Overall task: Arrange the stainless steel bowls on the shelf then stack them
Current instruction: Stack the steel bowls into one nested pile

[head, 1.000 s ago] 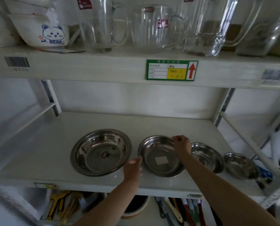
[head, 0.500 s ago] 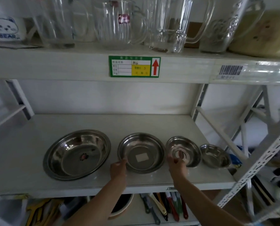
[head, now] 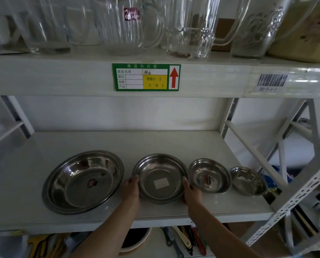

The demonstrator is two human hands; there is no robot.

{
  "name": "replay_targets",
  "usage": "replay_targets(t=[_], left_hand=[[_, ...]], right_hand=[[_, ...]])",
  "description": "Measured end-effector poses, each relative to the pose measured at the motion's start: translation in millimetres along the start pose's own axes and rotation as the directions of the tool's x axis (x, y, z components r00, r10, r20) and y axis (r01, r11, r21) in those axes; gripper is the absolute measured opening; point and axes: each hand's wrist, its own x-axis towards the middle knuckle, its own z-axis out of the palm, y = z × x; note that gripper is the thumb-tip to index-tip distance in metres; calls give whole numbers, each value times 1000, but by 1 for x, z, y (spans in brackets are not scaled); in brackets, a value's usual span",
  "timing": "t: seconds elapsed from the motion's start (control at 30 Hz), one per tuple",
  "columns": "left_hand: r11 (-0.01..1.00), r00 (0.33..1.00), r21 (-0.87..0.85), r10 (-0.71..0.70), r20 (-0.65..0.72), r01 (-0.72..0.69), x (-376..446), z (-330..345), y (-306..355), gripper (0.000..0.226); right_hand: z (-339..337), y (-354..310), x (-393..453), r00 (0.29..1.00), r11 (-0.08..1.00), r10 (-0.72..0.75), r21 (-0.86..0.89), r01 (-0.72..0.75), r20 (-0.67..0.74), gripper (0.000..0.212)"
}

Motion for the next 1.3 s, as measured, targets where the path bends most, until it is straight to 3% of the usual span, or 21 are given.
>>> replay_targets(t=[0.37,0.47,1.03,1.17,1.3], left_hand=[[997,997,-3,72,9,-72,-35,-8,31,27],[995,995,11,101,-11,-101,-41,-9,31,34],[966,980,-166,189,-56,-196,-99,-35,63,31],[948,968,-194,247,-53,-253,-103,-50,73,23],[932,955,-224,259,-142,-286,-105,-73,93,22]], right_hand=[[23,-2,2,980,997,12,82,5,-197,44],[23,-2,1,975,997,13,81,5,-222,41],[28,-17,-32,980,978,-74,179,108,-187,30],[37,-32,-39,979,974,-122,172,149,-162,36],[61,-52,-43,961,964,-237,91,251,-143,45]])
